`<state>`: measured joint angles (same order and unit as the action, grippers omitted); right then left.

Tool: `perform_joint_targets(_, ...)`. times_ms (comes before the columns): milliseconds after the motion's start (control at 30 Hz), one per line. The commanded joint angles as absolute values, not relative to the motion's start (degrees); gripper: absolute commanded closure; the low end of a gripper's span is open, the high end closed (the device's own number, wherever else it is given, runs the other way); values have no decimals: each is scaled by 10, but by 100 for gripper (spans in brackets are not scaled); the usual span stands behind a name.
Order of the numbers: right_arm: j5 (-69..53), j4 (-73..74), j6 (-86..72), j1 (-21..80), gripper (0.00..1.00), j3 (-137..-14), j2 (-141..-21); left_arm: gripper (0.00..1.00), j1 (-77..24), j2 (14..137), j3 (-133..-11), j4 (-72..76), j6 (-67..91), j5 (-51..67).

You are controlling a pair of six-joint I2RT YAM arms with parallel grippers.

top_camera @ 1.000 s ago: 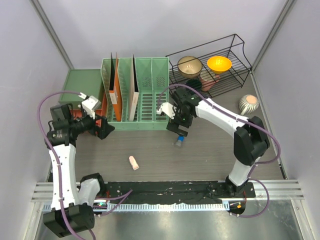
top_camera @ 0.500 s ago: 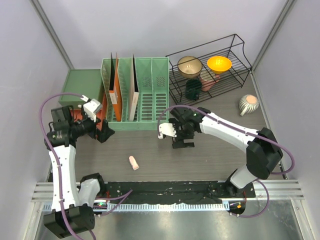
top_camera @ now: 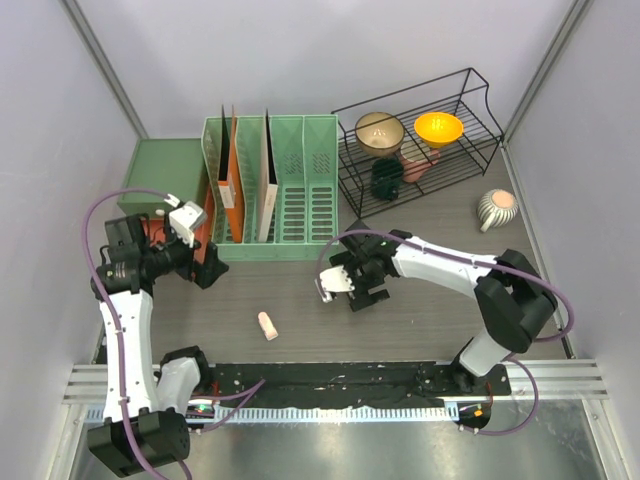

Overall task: Organize the desk
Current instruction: Pick up the stationery from the center of the board.

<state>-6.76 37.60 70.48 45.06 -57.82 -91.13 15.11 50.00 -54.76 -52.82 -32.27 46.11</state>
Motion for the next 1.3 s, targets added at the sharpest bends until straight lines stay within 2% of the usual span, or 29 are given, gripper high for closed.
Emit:
perform_joint_targets(0, -91, 335, 738, 454, 4, -590, -938, 0, 150, 497, -540, -519, -337, 459)
perform_joint_targets(267, -113, 339, 744, 454, 14, -615, -989, 0, 150, 499, -528, -509, -343, 456)
perform_joint_targets(500, -121, 369, 725, 454, 37, -652, -1022, 0, 150, 488, -518, -505, -353, 446)
perform_joint_targets(667, -120, 391, 712, 454, 47, -662, -1032, 0, 150, 484, -519, -503, -353, 447)
perform_joint_targets(800, -126, 406, 687, 454, 60, -673, -1033, 0, 150, 486, -519, -504, -353, 451)
perform_joint_targets(1033, -176, 420, 638, 455, 67, -696, -1001, 0, 150, 494, -528, -544, -380, 514)
perform_joint_targets(1267, -270, 434, 567, 455, 67, -769, -962, 3, 112, 494, -535, -561, -378, 546)
